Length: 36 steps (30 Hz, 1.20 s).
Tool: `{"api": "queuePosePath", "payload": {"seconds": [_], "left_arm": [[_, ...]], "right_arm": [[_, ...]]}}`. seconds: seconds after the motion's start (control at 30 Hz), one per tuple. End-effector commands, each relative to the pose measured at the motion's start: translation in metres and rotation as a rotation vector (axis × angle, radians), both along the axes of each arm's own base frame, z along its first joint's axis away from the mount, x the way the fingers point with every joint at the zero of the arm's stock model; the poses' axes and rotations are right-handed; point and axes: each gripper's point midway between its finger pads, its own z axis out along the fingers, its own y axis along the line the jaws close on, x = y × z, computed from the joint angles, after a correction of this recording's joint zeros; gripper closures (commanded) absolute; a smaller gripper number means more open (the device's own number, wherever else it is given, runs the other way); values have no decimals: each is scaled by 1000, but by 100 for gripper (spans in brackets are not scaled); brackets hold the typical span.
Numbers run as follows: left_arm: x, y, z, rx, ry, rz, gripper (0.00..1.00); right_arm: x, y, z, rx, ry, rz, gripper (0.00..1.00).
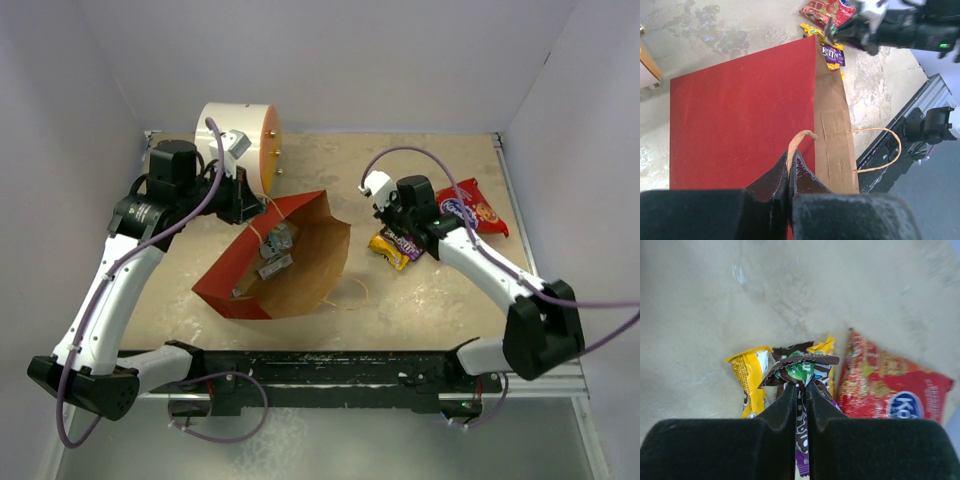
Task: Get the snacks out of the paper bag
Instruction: Place the snack at the center of the board, then take out the snack from the paper bag.
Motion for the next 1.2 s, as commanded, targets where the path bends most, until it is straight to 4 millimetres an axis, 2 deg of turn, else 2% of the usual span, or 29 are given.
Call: {"api": "queuePosePath", "payload": {"seconds": [0.0,0.23,0.33,0.4,0.53,0.6,0.67,0.77,0.87,0.97,1.07,1.17], "left_arm": [[-6,-3,29,-21,-95,-50,100],[-19,-18,32,-114,-60,-128,100],[-22,-24,30,-149,-49,-152,100],[-22,-28,31,-158,-47,-163,100],[-25,-34,34,-164,-40,-179,100],[-27,-38,32,-159,-40,-182,100],[-30,-44,28,-146,-33,-180,100],[-37,-58,24,-155,-12,-183,100],[-39,-66,24,-175,10,-171,100],[-38,-66,32,-203,4,-146,100],[-38,-67,31,-216,26,-137,100],[-40,-66,20,-209,63,-119,100]], "right_arm": [[17,4,-31,48,38,-17,95],[21,4,-67,87,119,-88,90],[22,2,-73,96,137,-120,86],[20,0,-71,105,147,-150,79],[14,-4,-56,132,131,-181,65],[12,-5,-43,140,111,-177,63],[8,1,-23,160,77,-117,61],[1,8,23,176,-47,10,58],[-25,34,66,261,-128,231,54],[-71,64,106,372,-204,503,51],[-120,95,120,406,-274,757,48],[-160,128,117,404,-317,942,46]]}}
